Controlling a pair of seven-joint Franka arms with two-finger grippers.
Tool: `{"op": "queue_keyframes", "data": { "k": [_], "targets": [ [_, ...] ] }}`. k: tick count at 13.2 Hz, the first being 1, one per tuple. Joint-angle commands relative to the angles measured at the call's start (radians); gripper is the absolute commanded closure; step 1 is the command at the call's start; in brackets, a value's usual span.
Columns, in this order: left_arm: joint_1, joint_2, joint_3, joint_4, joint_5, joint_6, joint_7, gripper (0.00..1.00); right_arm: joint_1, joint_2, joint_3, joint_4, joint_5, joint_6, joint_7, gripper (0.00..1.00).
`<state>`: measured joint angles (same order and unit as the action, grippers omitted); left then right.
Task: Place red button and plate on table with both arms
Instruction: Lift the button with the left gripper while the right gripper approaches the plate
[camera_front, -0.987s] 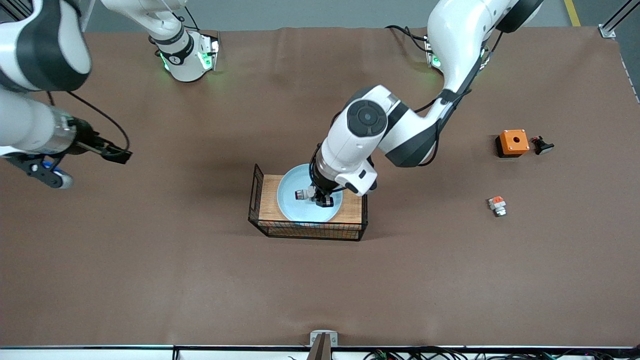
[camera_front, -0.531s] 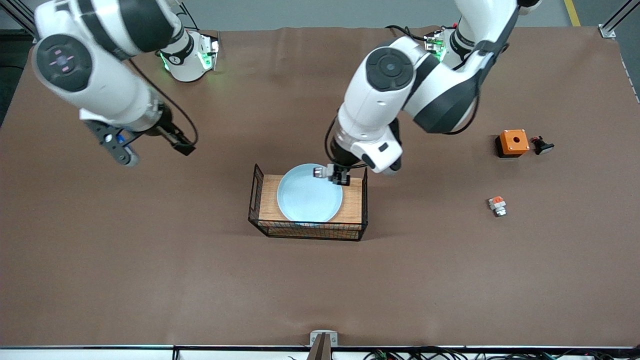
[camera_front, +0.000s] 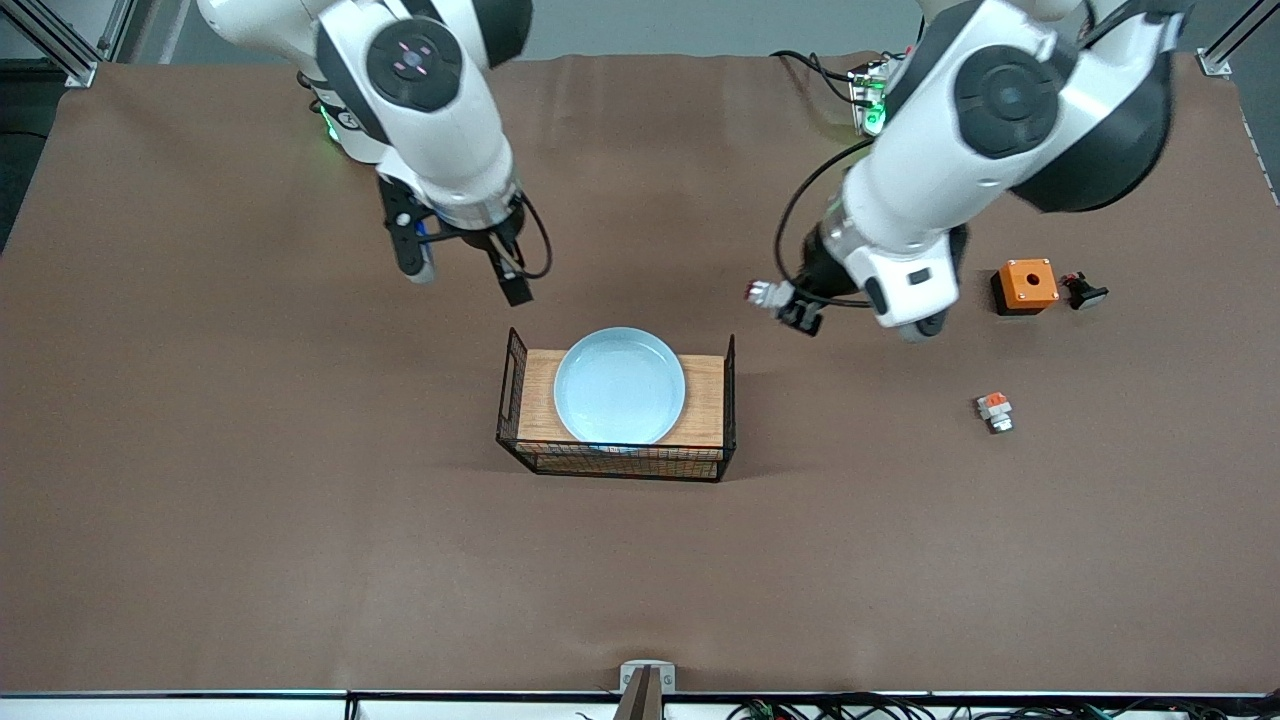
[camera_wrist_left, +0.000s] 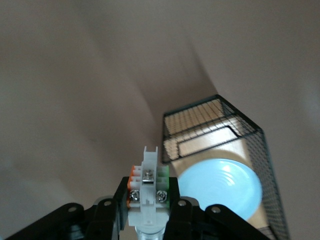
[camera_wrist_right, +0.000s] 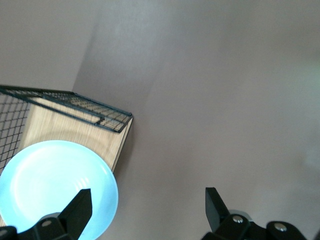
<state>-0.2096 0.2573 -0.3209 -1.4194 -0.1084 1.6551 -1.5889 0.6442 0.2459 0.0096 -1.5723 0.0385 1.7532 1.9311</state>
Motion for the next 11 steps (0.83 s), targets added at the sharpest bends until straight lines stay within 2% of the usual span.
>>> {"op": "queue_keyframes", "data": {
  "k": [1, 4, 6, 9, 11],
  "targets": [
    [0.128, -0.153, -0.009, -0.177, -0.072, -0.067, 0.307, 0.85, 0.041, 0.081, -0.014, 0.026, -0.023, 0.089, 0.153, 0.0],
    [0.228, -0.164, -0.006, -0.2, -0.08, -0.139, 0.591, 0.85, 0.066, 0.174, -0.014, 0.104, -0.058, 0.115, 0.253, 0.0],
    [0.265, -0.162, -0.001, -0.225, -0.065, -0.141, 0.763, 0.85, 0.083, 0.228, -0.016, 0.15, -0.077, 0.118, 0.287, 0.0],
    [0.32, -0.136, 0.0, -0.26, -0.018, -0.114, 1.007, 0.85, 0.118, 0.298, -0.016, 0.189, -0.109, 0.138, 0.348, 0.0],
    [0.345, -0.121, 0.0, -0.308, 0.027, -0.042, 1.134, 0.85, 0.149, 0.325, -0.016, 0.187, -0.133, 0.178, 0.406, 0.0]
  ]
}}
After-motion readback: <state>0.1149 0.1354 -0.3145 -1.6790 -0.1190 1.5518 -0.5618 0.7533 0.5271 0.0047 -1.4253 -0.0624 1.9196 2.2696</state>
